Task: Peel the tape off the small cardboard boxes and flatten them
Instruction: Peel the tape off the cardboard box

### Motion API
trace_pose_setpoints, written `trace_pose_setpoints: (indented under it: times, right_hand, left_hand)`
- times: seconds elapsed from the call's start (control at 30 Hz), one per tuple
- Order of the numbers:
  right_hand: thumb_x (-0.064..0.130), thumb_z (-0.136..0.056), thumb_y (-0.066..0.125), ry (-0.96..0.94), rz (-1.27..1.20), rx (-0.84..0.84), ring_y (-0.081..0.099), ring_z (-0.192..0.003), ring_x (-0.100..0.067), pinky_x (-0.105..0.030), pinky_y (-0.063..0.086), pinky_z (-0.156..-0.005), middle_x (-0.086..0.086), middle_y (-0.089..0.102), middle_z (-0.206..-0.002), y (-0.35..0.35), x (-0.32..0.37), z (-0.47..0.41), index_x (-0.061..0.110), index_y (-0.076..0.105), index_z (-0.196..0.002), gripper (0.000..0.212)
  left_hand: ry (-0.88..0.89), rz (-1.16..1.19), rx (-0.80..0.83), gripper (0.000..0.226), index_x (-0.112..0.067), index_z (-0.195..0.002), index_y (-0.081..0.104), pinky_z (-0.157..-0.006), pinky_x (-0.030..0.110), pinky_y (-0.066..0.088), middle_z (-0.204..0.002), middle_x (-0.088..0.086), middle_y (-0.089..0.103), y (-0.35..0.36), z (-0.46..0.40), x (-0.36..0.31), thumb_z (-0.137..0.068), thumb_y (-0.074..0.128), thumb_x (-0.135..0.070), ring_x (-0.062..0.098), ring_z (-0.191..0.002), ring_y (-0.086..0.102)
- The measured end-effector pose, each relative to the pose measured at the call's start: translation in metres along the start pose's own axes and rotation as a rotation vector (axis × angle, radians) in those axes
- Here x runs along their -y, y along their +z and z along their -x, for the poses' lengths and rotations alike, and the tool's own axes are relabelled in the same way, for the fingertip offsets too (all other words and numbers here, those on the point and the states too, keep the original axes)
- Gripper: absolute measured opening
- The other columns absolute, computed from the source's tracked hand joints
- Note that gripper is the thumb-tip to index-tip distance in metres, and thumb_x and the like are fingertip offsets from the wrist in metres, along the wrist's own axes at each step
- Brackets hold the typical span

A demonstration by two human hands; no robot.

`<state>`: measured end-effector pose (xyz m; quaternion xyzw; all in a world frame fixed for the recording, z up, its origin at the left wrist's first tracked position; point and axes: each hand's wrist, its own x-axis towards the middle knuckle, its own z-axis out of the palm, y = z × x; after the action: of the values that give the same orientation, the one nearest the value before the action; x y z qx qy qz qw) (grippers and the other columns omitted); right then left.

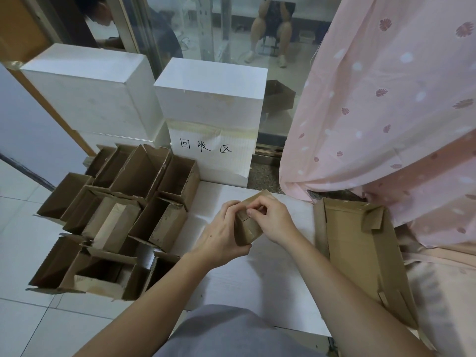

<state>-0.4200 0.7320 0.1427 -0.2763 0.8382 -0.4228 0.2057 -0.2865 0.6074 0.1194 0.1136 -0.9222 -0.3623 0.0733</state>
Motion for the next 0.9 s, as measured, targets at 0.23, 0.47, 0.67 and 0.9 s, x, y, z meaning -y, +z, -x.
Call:
trace_pose_setpoints:
  times: [0.23, 0.47, 0.67, 0.9]
  right_hand:
    - [0.004, -0.086, 0.072, -0.109, 0.196, -0.187, 0.055, -0.071, -0.006, -0.018, 0.044, -0.071, 0.008, 0.053, -0.083, -0.010, -0.005, -0.006, 0.015, 0.068, -0.083, 0.011]
    - [0.010, -0.090, 0.073, -0.064, -0.017, -0.043, 0.059, -0.085, 0.002, -0.013, 0.042, -0.081, 0.003, 0.069, -0.097, -0.004, 0.004, 0.004, 0.018, 0.077, -0.113, 0.025]
    - [0.039, -0.085, 0.080, 0.058, 0.104, -0.044, 0.049, -0.116, -0.021, -0.040, 0.045, -0.100, 0.006, 0.060, -0.111, 0.002, -0.005, 0.008, 0.029, 0.078, -0.109, 0.026]
    - [0.018, -0.097, 0.064, 0.055, 0.218, -0.130, 0.048, -0.104, -0.023, -0.040, 0.038, -0.088, 0.005, 0.056, -0.101, 0.008, -0.004, 0.015, 0.016, 0.059, -0.092, 0.007]
  left_hand:
    - [-0.014, 0.014, -0.033, 0.098, -0.030, -0.144, 0.029, -0.081, 0.024, 0.049, -0.150, -0.014, 0.029, 0.000, 0.001, 0.006, -0.065, 0.084, -0.046, 0.010, -0.122, 0.050]
    - [-0.027, -0.021, -0.043, 0.099, -0.026, -0.144, 0.029, -0.083, 0.034, 0.054, -0.150, -0.010, 0.029, 0.003, 0.006, 0.010, -0.065, 0.086, -0.045, 0.015, -0.120, 0.051]
    - [0.003, -0.020, -0.060, 0.099, -0.030, -0.144, 0.026, -0.084, 0.035, 0.055, -0.151, -0.010, 0.030, 0.001, 0.012, 0.006, -0.066, 0.086, -0.044, 0.015, -0.122, 0.050]
    - [0.019, -0.023, -0.040, 0.100, -0.028, -0.147, 0.025, -0.086, 0.023, 0.047, -0.153, -0.009, 0.025, 0.004, 0.019, 0.000, -0.070, 0.086, -0.045, 0.011, -0.128, 0.043]
